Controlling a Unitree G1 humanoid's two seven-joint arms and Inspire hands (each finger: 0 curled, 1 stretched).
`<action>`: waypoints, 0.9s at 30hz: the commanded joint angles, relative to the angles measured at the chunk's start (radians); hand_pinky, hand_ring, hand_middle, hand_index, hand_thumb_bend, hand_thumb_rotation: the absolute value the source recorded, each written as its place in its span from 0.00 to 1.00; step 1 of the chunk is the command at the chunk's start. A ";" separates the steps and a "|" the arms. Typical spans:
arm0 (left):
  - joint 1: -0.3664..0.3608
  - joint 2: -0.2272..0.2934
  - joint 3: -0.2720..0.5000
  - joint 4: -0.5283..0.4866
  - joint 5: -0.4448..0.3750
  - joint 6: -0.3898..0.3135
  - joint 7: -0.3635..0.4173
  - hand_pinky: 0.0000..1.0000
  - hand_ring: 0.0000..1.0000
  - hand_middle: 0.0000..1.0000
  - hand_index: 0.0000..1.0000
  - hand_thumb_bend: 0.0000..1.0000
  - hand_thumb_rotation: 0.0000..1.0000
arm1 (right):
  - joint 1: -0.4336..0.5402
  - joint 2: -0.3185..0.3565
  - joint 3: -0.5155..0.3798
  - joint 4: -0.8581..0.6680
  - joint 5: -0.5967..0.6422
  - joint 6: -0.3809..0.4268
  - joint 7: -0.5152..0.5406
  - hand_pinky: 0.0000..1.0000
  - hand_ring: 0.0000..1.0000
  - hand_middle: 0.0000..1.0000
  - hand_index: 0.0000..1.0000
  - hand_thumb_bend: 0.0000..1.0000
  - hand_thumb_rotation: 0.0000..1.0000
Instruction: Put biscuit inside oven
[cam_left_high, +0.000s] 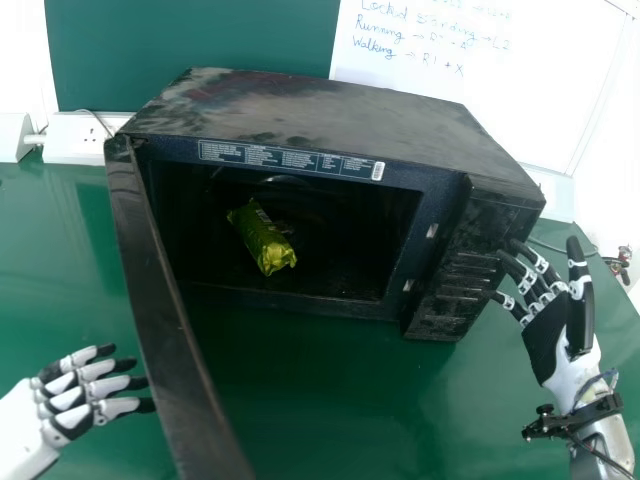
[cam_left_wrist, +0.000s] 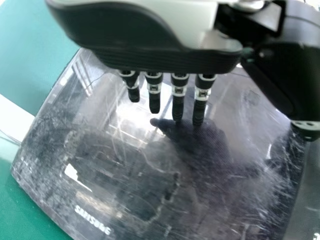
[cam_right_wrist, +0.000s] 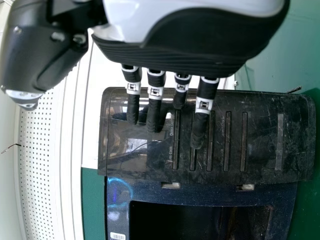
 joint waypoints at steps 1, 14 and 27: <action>-0.008 0.015 0.014 -0.022 0.012 0.020 -0.009 0.86 0.82 0.87 0.85 0.95 1.00 | -0.006 0.007 0.002 0.000 -0.004 -0.015 0.003 0.63 0.74 0.81 0.85 0.90 1.00; -0.092 0.112 0.002 -0.054 0.011 0.103 -0.052 0.86 0.82 0.88 0.85 0.97 1.00 | -0.004 0.007 0.010 0.001 -0.016 -0.022 0.009 0.62 0.72 0.79 0.84 0.77 0.96; -0.339 0.232 -0.110 0.073 0.010 0.103 -0.069 0.87 0.84 0.88 0.85 0.99 1.00 | 0.001 0.009 0.013 0.011 -0.017 -0.032 0.028 0.62 0.75 0.80 0.82 0.95 1.00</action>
